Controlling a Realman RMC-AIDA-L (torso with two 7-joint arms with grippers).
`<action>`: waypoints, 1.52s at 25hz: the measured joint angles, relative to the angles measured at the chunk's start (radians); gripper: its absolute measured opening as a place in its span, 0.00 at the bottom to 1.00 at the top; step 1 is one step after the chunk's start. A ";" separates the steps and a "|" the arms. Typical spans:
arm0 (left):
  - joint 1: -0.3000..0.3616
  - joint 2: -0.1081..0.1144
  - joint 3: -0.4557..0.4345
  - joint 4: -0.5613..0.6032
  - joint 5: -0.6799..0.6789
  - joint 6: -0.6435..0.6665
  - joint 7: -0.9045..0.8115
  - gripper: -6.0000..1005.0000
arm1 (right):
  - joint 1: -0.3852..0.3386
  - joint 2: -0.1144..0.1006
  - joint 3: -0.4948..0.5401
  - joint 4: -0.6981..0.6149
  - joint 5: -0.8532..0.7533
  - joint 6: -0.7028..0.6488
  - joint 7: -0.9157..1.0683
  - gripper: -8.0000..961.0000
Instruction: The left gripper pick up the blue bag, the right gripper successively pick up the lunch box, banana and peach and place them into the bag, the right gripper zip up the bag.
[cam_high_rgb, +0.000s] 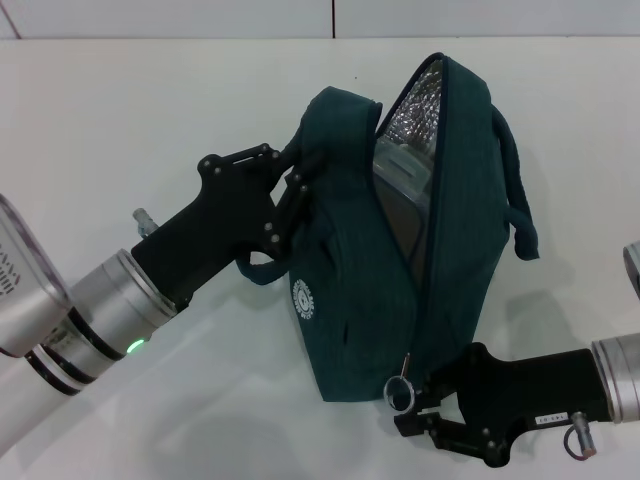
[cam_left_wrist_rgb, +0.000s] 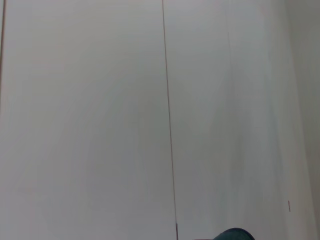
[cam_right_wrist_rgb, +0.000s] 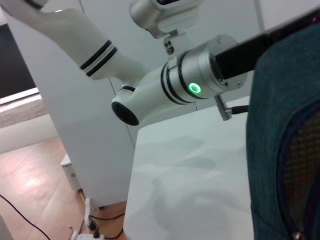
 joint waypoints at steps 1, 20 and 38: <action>0.000 0.000 -0.001 0.000 0.000 0.000 0.000 0.21 | -0.003 0.000 0.000 -0.003 0.001 0.000 -0.020 0.32; 0.016 0.000 0.001 0.000 -0.001 0.004 0.008 0.23 | -0.107 0.001 0.005 -0.044 0.294 -0.112 -0.418 0.02; 0.055 0.009 -0.007 -0.011 -0.034 0.182 -0.166 0.48 | -0.112 -0.002 -0.003 -0.043 0.315 -0.134 -0.497 0.02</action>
